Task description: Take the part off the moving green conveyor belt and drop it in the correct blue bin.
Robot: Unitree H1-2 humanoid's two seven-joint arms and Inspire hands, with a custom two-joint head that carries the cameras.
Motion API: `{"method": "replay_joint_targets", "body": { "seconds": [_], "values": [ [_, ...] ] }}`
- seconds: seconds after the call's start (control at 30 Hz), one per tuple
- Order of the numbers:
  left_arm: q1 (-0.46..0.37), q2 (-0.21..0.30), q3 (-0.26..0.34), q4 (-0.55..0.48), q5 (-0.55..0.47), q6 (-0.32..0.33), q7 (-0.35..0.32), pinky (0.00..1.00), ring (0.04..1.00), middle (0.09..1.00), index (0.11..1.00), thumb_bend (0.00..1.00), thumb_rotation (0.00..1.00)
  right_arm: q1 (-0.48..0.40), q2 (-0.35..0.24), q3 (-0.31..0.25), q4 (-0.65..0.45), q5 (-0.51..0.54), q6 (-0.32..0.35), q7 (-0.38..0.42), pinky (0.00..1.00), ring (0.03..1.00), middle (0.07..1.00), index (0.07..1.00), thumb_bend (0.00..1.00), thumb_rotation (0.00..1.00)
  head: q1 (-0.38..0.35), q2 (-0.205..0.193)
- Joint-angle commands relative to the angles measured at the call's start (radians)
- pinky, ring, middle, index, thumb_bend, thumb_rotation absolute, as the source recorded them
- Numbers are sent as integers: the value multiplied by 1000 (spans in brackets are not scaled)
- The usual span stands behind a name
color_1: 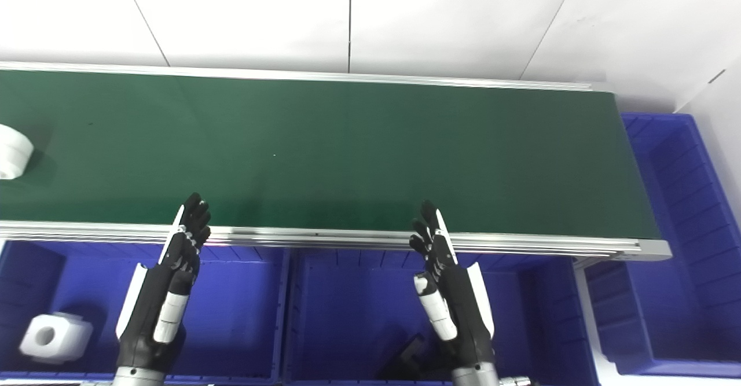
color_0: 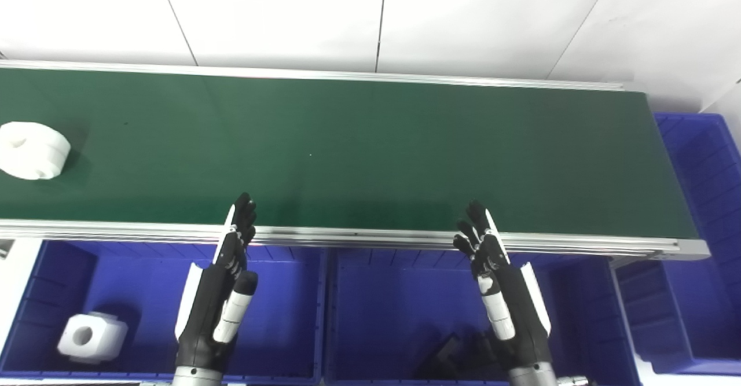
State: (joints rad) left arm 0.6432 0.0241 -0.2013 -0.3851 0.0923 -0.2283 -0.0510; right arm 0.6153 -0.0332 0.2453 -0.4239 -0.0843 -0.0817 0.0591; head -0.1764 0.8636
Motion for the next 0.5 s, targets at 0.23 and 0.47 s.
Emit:
{"method": "replay_joint_targets", "body": {
  "seconds": [0.23, 0.47],
  "values": [
    [2, 4, -2, -24, 3, -18, -2, 1000, 1000, 1000, 1000, 688, 956, 4, 1, -1, -30, 15, 2, 5, 922, 964, 996, 996, 808, 940, 0, 1],
    [3, 5, -2, -25, -5, -16, -4, 1000, 1000, 1000, 1000, 687, 940, 7, 0, 3, -34, 10, 4, 6, 922, 963, 991, 990, 806, 939, 0, 1]
  ]
}}
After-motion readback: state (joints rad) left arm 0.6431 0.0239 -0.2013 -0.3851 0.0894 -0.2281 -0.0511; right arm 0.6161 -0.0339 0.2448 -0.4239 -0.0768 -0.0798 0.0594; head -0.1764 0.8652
